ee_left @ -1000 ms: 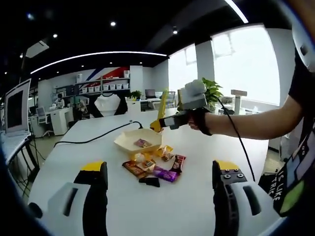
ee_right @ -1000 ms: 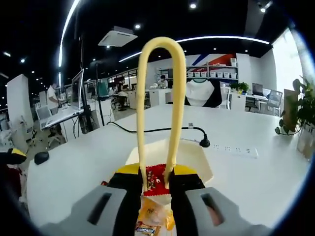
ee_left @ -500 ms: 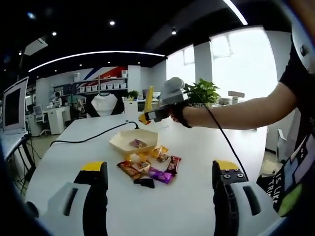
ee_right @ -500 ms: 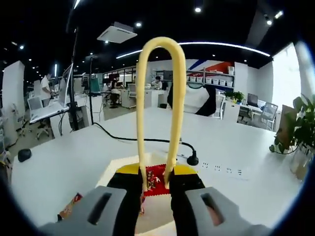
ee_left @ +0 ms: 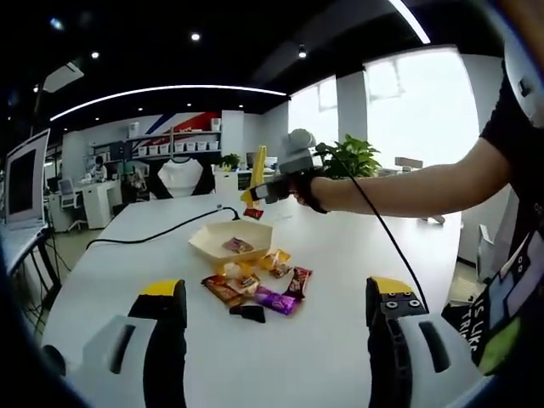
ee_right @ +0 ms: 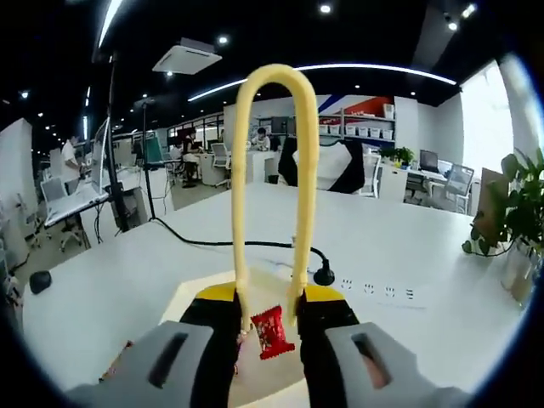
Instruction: Place the target food into the container with the food tongs after gripping and lifting it, then release it inside without dropping or visibly crushing the food.
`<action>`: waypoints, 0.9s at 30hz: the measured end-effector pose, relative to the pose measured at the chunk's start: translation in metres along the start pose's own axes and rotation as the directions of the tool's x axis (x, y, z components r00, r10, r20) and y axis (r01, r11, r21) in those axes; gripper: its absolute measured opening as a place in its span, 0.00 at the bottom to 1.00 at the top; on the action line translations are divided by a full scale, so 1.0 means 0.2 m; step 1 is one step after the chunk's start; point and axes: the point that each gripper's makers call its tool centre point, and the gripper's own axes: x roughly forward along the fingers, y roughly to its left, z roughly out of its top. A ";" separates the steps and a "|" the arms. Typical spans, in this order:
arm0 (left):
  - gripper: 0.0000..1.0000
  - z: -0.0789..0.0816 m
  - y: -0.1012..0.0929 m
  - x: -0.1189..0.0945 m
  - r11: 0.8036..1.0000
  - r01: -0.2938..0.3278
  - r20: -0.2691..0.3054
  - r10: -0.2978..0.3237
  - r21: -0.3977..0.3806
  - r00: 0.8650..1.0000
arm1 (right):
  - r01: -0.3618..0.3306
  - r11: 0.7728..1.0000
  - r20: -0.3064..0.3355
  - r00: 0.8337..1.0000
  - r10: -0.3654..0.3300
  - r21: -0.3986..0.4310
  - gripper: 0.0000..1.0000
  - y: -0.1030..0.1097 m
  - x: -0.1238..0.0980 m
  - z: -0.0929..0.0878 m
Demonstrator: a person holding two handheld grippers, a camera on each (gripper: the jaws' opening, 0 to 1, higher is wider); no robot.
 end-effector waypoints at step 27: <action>0.90 0.03 0.00 -0.03 1.000 -0.007 0.025 0.007 -0.010 1.000 | 0.035 0.999 -0.021 0.999 -0.035 0.027 0.26 0.03 -0.27 -0.13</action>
